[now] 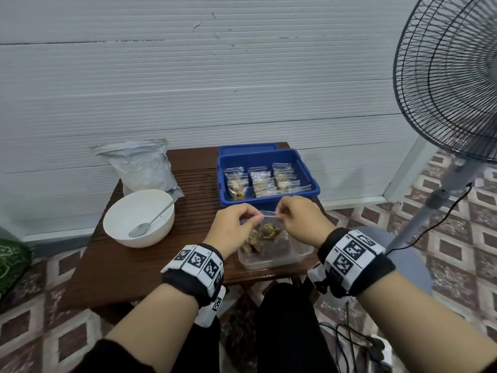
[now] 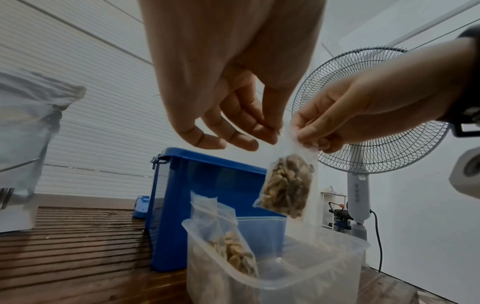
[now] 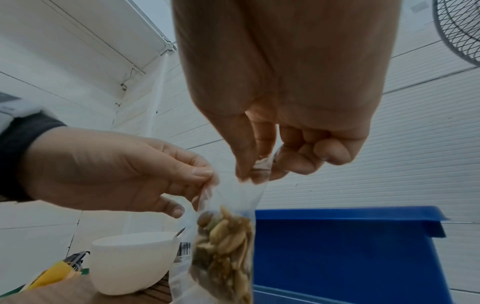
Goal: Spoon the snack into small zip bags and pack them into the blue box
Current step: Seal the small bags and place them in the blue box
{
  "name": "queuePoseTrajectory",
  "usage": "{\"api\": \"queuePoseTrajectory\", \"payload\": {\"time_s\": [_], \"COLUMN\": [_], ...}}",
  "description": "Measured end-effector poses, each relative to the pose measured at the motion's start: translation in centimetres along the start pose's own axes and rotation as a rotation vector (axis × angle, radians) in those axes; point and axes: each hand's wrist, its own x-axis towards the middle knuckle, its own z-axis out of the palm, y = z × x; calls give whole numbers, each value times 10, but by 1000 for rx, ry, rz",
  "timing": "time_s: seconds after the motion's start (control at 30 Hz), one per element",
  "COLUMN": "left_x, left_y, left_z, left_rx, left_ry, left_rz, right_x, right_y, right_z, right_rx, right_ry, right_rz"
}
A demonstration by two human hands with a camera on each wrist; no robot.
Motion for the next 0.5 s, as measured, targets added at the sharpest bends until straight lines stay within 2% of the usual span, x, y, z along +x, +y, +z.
{"api": "queuePoseTrajectory", "payload": {"time_s": [0.23, 0.5], "left_x": [-4, -1], "left_y": [-1, 1], "left_z": [-1, -5], "left_rx": [43, -5], "left_ry": [29, 50], "left_rz": [63, 65], "right_x": [-2, 1], "right_y": [2, 1], "right_z": [4, -3], "right_rx": [222, 261], "right_ry": [29, -34], "right_rz": [-27, -151]}}
